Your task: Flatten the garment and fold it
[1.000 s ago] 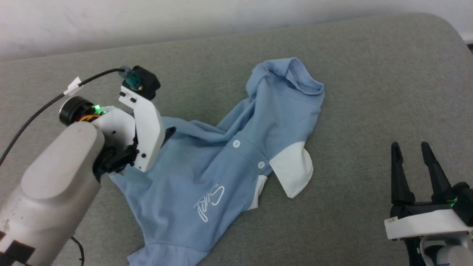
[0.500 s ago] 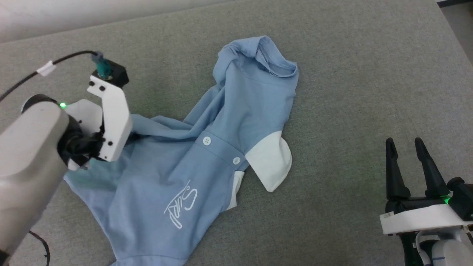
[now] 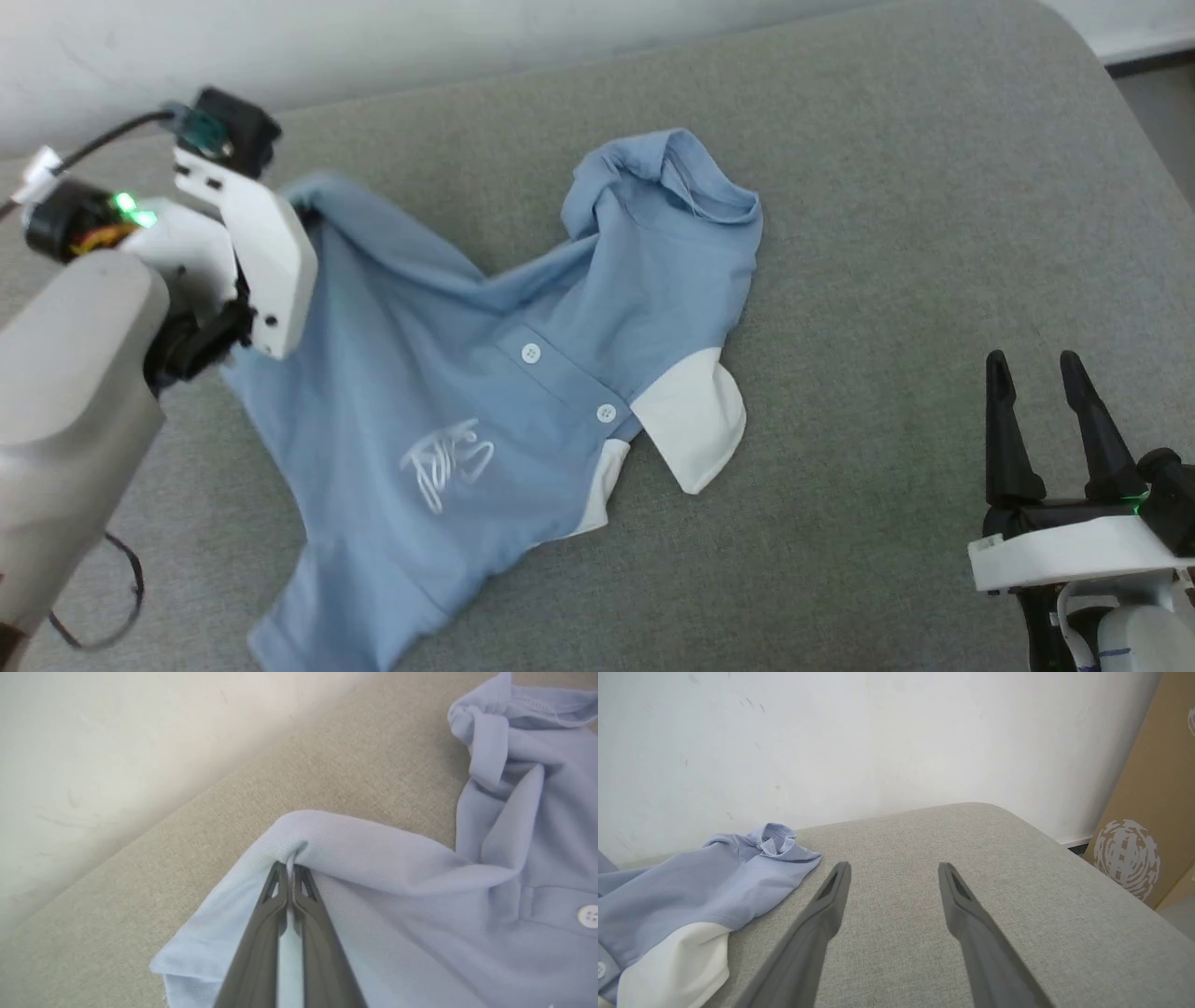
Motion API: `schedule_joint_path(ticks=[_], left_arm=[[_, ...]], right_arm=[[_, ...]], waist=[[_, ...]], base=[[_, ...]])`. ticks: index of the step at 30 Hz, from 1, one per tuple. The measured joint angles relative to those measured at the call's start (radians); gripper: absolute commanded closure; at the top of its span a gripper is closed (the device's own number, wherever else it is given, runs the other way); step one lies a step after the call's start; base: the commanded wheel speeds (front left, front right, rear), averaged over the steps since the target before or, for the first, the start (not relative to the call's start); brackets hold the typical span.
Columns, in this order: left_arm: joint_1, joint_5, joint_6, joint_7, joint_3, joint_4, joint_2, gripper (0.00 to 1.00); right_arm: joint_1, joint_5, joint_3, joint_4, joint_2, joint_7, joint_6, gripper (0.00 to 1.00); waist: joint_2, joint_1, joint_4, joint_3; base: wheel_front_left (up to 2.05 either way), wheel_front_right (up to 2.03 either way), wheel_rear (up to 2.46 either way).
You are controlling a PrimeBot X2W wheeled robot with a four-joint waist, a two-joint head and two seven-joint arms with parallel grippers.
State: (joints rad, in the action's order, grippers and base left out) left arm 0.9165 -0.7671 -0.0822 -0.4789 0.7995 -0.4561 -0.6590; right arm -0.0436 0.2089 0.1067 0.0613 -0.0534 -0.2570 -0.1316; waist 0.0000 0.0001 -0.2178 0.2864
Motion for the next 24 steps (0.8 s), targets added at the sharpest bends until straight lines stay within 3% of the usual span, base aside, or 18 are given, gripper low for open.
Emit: schedule_joint_path(ticks=[10, 17, 18, 19, 24], left_arm=[[0.160, 0.191, 0.065, 0.258, -0.022, 0.026, -0.007, 1.00], [0.292, 0.312, 0.095, 0.369, -0.001, -0.141, 0.030, 1.00], [0.300, 0.315, 0.094, 0.371, 0.003, -0.176, 0.037, 0.33], [0.303, 0.315, 0.088, 0.372, 0.010, -0.211, 0.045, 0.00], [0.304, 0.316, 0.047, 0.402, 0.035, -0.337, 0.081, 0.00]], right_arm=[[-0.010, 0.017, -0.036, -0.001, 0.000, 0.000, 0.000, 0.00], [-0.051, 0.060, -0.084, -0.003, 0.000, 0.000, 0.000, 0.00], [-0.055, 0.067, -0.090, -0.003, 0.000, 0.000, 0.000, 0.00], [-0.057, 0.072, -0.094, -0.003, 0.000, 0.000, 0.000, 0.00], [-0.060, 0.083, -0.107, -0.003, 0.000, 0.000, 0.000, 0.00]], waist=[[0.0000, -0.0002, -0.001, -0.022], [0.0000, -0.0001, -0.052, 0.034], [0.0000, -0.0001, -0.062, 0.044], [0.0000, 0.0000, -0.071, 0.055], [0.0000, 0.0000, -0.106, 0.098]], base=[[0.00, 0.00, 0.00], [0.00, 0.00, 0.00], [0.00, 0.00, 0.00], [0.00, 0.00, 0.00], [0.00, 0.00, 0.00]])
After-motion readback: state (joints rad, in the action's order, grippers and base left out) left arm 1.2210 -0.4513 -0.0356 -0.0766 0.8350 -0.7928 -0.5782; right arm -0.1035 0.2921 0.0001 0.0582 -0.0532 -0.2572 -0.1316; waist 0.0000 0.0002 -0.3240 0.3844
